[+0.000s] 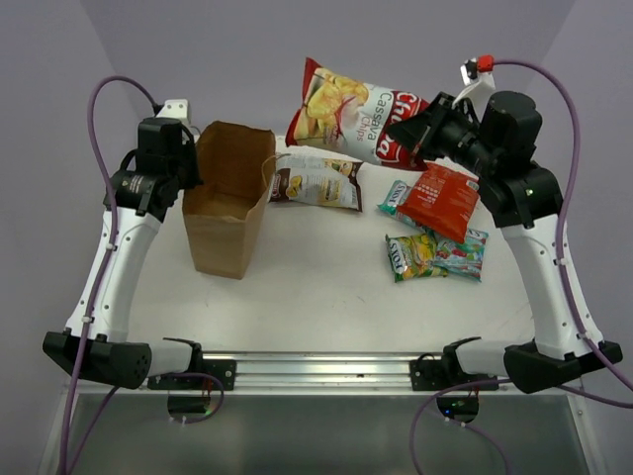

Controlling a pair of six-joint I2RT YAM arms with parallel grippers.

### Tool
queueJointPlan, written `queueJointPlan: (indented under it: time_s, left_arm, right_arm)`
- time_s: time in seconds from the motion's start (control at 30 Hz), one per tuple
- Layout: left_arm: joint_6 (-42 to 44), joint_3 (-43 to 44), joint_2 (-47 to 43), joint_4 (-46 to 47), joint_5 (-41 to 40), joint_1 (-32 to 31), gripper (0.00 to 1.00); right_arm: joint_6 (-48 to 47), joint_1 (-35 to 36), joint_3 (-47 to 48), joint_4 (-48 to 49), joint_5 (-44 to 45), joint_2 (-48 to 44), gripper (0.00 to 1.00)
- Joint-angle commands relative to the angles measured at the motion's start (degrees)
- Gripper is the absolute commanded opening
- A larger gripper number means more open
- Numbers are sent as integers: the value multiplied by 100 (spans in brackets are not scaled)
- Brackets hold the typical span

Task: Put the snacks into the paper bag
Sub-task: Place the snack in the paper bag.

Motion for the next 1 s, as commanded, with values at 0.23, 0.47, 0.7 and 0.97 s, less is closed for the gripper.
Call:
queueJointPlan:
  time_s: [0.23,0.47,0.7,0.97]
  left_arm:
    - [250,496,109,-88,29,-364,0]
    - [207,716,267,-62,-314,-610,0]
    - [145,795,390,96,-481,-681,0]
    - [-75,778,425,342,-526,-926,0]
  right_arm:
    - [153,1280,1988,-137,852,828,0]
    - [136,2178,2210,-717,1511,1462,0]
    - [171,2583,1209,-841,1758,1251,0]
    - [443,2803,575,-771,1513,1180,0]
